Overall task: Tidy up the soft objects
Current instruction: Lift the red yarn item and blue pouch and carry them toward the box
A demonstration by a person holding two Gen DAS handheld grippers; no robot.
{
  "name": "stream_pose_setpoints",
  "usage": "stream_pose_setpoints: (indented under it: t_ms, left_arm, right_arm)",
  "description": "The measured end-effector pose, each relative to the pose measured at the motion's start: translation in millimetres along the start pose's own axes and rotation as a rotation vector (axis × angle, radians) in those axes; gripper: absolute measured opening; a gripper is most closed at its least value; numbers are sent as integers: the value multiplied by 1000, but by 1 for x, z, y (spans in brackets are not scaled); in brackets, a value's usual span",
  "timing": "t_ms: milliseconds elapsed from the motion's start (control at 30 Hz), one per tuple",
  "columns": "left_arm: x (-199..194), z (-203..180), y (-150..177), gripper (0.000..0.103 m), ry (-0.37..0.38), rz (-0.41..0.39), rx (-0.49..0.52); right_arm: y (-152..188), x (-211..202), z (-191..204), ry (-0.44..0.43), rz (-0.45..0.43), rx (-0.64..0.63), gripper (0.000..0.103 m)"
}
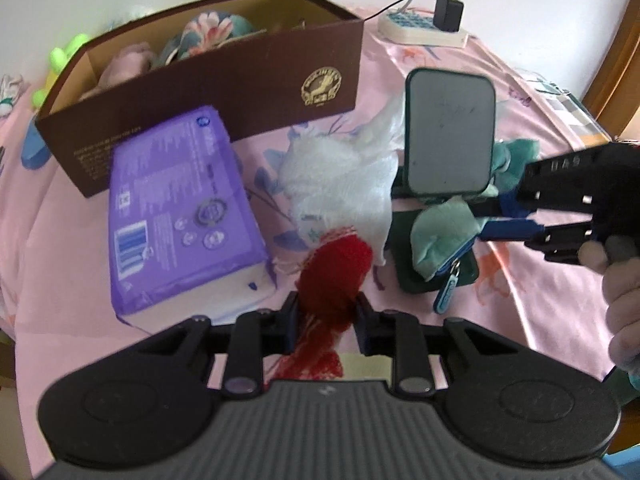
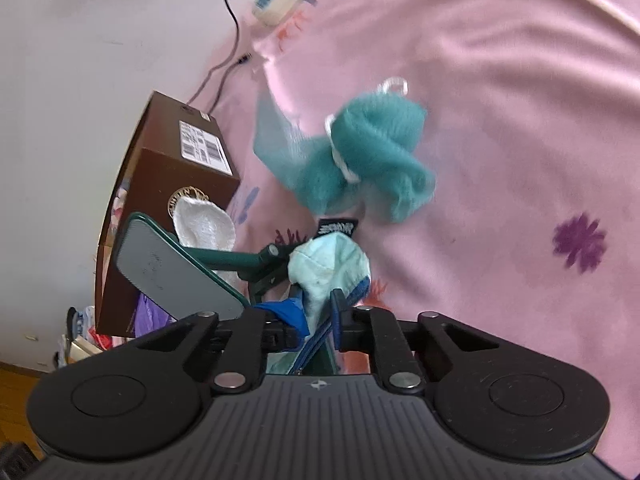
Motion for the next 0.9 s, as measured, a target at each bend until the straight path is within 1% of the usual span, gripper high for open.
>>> stream_pose_setpoints:
  t_ms: [133,300,400,433,500,567,633,667,767,867,900]
  left_arm:
    - [-5,1,-4,28,28,-15,7]
    - [-10,-1,-12,28,56,-34,12]
    - [-15,1,-16,28,61,-49,13]
    - [-16,2,-17,28,62,-52,13]
    - [-19,6,-19,28,66,-60,8]
    - [-21,9,-21,28,70,-67,6]
    - [-23,13,-22,28,71,-73,7]
    - [-24,15,-24,28,74,-77,7]
    - [-27,18,-28,28,78,-86,13]
    - [-28,18,-31,28,85,-94,26]
    - [-29,18,-31,28,88,-98,31]
  right_arm:
    - [-6,-12,-3,20,-31,-25,0]
    - [-8,-25,-11,107,-69,-96,0]
    - [-8,-32,-14,136,-72,-158,0]
    - [-7,-35,-13,138,-80,-166,0]
    - [-7,-41,-7,113,-89,-181,2]
    - [-6,-44,5,91,-86,-209,3]
    - [-4,-43,13,83,-80,-202,3]
    - [-3,-42,16,99,-78,-190,3]
    - [2,-31,16,200,-79,-152,6]
    - [9,-25,16,250,-69,-130,7]
    - [11,-24,16,250,-63,-118,8]
Point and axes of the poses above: each gripper's, at about its wrist camera, not at the fingertips, and x roughly the way its jaws point, z to its left, y to its underside, the point moved 2 cm from there along x, roughly the way its jaws point, and after that the axes turned 2 degrees about -x, right-handed, at the moved point
